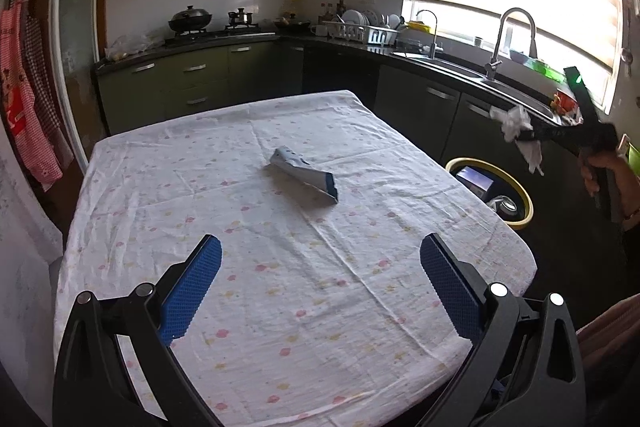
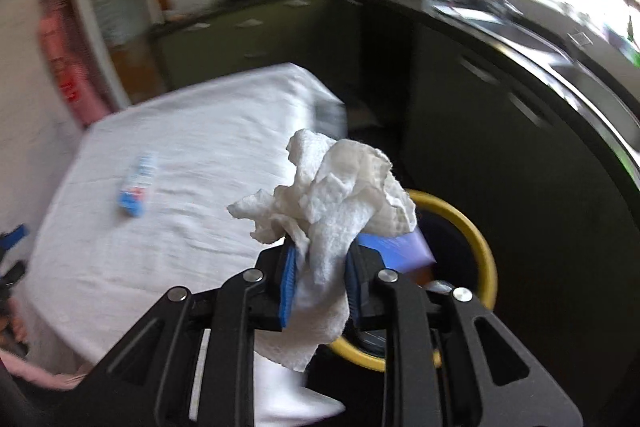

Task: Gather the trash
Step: 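Lift the tissues, carry them over the bin, open the right gripper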

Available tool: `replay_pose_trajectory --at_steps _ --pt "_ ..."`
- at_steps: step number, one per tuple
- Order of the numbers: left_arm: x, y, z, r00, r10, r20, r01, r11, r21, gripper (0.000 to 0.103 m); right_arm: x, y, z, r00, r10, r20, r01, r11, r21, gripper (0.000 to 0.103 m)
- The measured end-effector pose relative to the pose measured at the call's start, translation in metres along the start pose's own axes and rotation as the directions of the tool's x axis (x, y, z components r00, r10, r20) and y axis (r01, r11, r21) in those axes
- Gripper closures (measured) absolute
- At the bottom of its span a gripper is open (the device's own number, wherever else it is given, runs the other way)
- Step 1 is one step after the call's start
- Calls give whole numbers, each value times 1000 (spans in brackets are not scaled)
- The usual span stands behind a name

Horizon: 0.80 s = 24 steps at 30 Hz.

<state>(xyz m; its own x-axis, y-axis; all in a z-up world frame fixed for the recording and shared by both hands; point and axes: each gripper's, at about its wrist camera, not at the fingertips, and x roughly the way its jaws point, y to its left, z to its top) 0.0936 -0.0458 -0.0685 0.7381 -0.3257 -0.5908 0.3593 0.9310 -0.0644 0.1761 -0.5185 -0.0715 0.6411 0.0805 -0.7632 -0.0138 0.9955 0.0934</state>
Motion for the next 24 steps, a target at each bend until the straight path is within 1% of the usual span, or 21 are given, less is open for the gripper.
replay_pose_trajectory --at_steps 3,5,6,7,9,10,11,13,15,18,22,24 --pt "6 -9 2 1000 -11 -12 11 1000 18 5 28 -30 -13 998 -52 -42 55 996 75 82" --pt "9 -14 3 1000 -15 -17 15 1000 27 5 41 -43 -22 997 -54 -57 60 992 112 82" --pt "11 -17 4 1000 -18 -19 19 999 34 5 48 -50 -24 996 -63 -66 70 990 126 79" --pt "11 -19 5 1000 -21 -20 22 999 37 5 55 -56 -27 995 -63 -75 73 987 140 75" --pt "13 -23 6 999 -24 -22 25 999 47 5 66 -61 -31 995 -47 -91 61 985 161 46" --pt "13 -25 7 999 -24 -22 25 998 52 5 68 -62 -33 994 -52 -96 67 984 163 42" --pt "14 -27 7 999 -24 -23 25 998 55 5 70 -63 -35 993 -66 -96 81 983 163 41" --pt "15 -29 8 999 -25 -24 26 998 59 5 64 -60 -35 994 -80 -74 92 981 169 41" --pt "16 -31 10 999 -26 -26 28 998 61 5 53 -54 -35 996 -78 -42 85 981 174 40" --pt "21 -33 11 999 -25 -32 27 998 61 5 28 -38 -37 997 -73 14 70 985 155 39" --pt "31 -36 16 999 -18 -50 20 998 54 5 0 -18 -43 996 -34 80 24 991 129 34" --pt "42 -38 23 998 0 -68 2 999 40 5 -9 -10 -48 995 -16 99 4 993 118 31"
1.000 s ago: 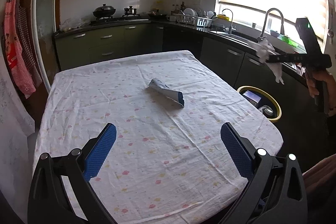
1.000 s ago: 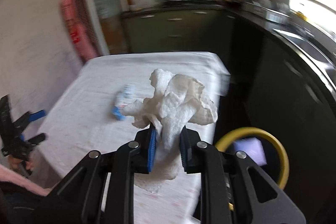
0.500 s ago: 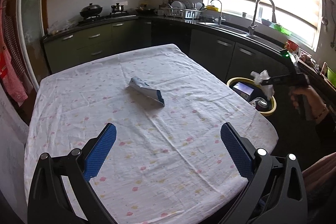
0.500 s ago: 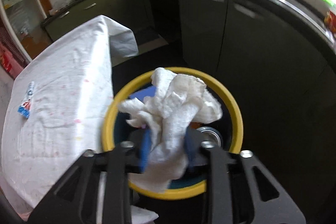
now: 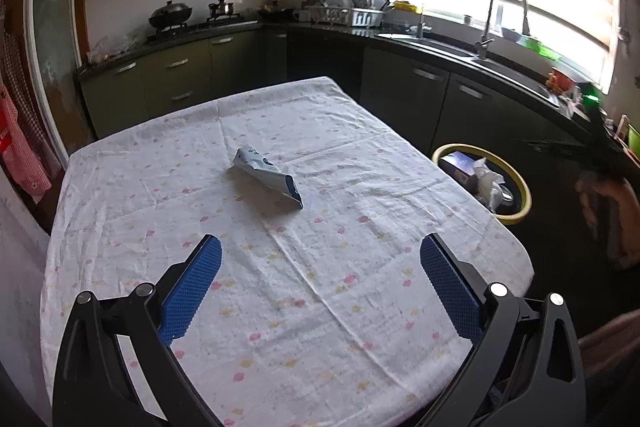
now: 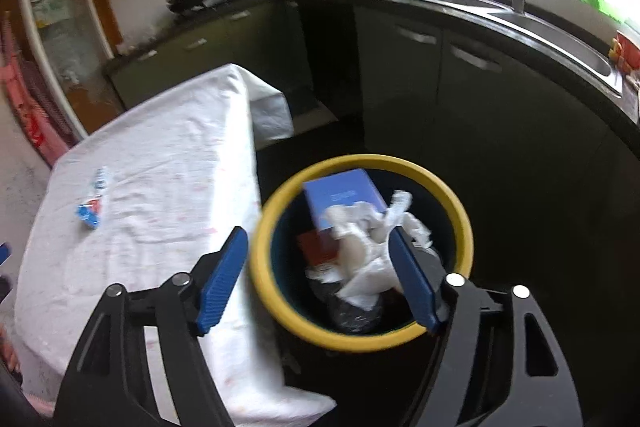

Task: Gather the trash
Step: 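Lift the tissues, carry them over the bin, open the right gripper, then lower the left gripper onto the white-and-blue tube and grasp it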

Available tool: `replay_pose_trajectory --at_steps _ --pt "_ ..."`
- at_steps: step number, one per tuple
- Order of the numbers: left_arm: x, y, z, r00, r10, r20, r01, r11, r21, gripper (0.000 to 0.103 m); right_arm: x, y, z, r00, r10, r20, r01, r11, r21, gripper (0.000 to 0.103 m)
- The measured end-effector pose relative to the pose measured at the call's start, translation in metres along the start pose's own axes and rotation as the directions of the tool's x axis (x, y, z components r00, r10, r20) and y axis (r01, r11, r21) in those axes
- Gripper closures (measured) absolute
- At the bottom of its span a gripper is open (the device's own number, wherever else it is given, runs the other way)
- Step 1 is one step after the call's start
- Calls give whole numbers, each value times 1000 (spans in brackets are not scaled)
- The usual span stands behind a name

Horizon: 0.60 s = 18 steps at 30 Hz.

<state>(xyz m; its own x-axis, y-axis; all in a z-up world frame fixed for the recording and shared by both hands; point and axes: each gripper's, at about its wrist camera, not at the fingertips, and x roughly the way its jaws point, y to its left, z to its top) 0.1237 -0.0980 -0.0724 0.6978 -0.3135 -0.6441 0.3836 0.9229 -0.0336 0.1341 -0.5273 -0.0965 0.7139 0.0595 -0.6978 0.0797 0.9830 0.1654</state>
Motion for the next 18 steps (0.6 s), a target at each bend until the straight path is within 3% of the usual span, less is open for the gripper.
replay_pose_trajectory --at_steps 9,18 --pt "70 10 44 995 64 -81 -73 991 -108 5 -1 10 -13 998 54 6 -54 999 2 30" --pt "132 22 73 980 151 -133 -177 961 -211 5 14 -4 -24 997 73 -26 -72 997 33 29"
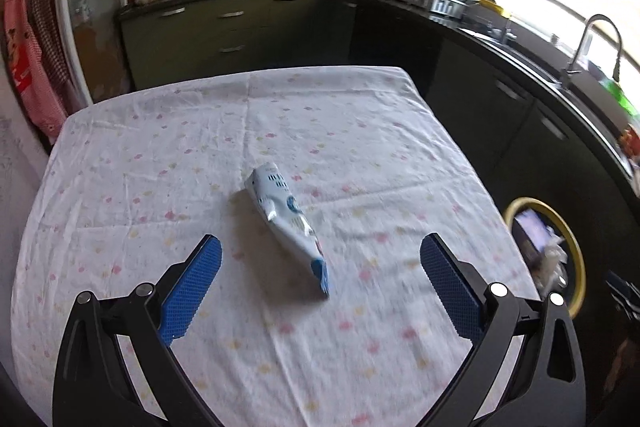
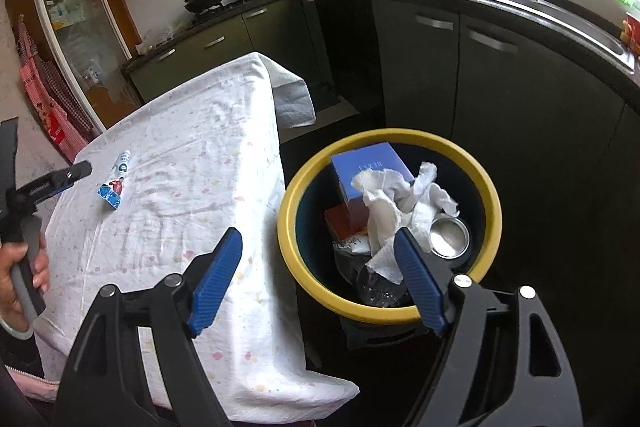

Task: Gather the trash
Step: 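Lower the left gripper onto the white-and-blue tube and grasp it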

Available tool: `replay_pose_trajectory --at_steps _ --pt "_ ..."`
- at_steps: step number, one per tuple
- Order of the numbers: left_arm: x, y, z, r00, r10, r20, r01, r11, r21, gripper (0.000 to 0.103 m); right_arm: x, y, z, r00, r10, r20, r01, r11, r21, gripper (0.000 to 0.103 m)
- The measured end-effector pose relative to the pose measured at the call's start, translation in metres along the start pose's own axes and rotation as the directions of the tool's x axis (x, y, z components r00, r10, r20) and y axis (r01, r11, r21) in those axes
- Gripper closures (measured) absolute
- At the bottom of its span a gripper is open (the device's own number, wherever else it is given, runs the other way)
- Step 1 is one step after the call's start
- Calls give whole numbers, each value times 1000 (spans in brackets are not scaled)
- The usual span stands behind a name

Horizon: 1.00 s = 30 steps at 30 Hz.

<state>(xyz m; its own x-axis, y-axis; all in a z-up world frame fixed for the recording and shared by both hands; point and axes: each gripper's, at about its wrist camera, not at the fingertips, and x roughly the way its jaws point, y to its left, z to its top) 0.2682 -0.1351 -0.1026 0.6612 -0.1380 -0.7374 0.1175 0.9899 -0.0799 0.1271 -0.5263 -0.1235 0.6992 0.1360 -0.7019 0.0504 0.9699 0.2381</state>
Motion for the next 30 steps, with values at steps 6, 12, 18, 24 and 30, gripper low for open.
replay_pose_trajectory --at_steps 6,12,18,24,30 --pt "32 -3 11 997 73 -31 -74 997 -37 5 6 -4 -2 999 33 -4 -33 999 17 27" --pt "61 3 15 989 111 -93 -117 991 -63 5 15 -5 -3 997 71 -7 -70 997 20 27" --pt "72 3 15 984 125 -129 -131 990 -47 12 18 -14 -4 995 98 -5 -97 994 40 27" --pt "74 7 4 979 79 -187 -84 996 -19 61 11 -22 -7 994 104 15 -104 993 60 27" --pt "58 -2 -6 984 63 -168 -55 997 51 77 6 -27 -10 994 104 27 -105 992 73 27"
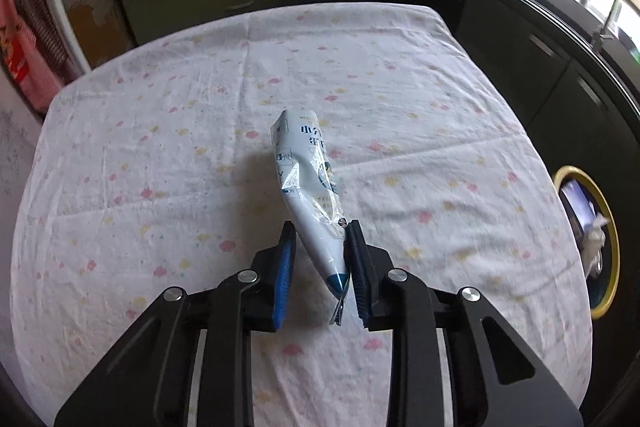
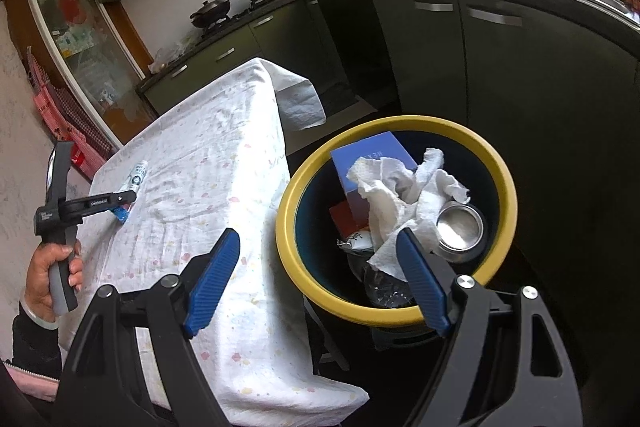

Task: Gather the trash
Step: 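Lower the left gripper onto the white-and-blue tube and grasp it, then lift the tube, carry it over the bin, open the left gripper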

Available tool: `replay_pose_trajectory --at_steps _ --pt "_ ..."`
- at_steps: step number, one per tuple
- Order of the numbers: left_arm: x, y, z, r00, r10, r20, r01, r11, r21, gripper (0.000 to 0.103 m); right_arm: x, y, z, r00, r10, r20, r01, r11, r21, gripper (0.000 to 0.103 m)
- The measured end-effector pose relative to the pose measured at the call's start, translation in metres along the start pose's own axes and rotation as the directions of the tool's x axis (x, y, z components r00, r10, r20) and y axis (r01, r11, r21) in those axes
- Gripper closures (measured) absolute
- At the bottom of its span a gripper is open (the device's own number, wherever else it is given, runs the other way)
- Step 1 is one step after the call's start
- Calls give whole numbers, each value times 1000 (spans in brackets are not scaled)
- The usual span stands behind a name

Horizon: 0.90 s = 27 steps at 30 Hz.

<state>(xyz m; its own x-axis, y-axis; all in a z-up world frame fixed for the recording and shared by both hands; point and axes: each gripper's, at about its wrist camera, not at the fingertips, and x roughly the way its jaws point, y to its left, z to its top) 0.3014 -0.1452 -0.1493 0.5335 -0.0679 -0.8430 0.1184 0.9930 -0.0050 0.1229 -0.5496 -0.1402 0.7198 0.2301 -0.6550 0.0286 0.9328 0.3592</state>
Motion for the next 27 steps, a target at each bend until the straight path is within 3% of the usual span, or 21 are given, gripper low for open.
replay_pose_trajectory --at_steps 8,13,18,27 --pt "-51 -33 -7 995 -75 61 68 991 117 77 -9 -5 -1 1000 -5 21 5 1000 10 27" --pt "-82 -87 -9 980 -182 80 157 956 246 77 -21 -20 -1 998 -49 49 47 998 35 27" --pt "-105 -154 -14 947 -317 50 276 885 375 77 -37 -41 -4 994 -93 65 88 994 72 27" --pt "-101 -262 -27 902 -429 -53 385 741 550 76 -61 -72 -11 987 -126 95 112 984 137 27"
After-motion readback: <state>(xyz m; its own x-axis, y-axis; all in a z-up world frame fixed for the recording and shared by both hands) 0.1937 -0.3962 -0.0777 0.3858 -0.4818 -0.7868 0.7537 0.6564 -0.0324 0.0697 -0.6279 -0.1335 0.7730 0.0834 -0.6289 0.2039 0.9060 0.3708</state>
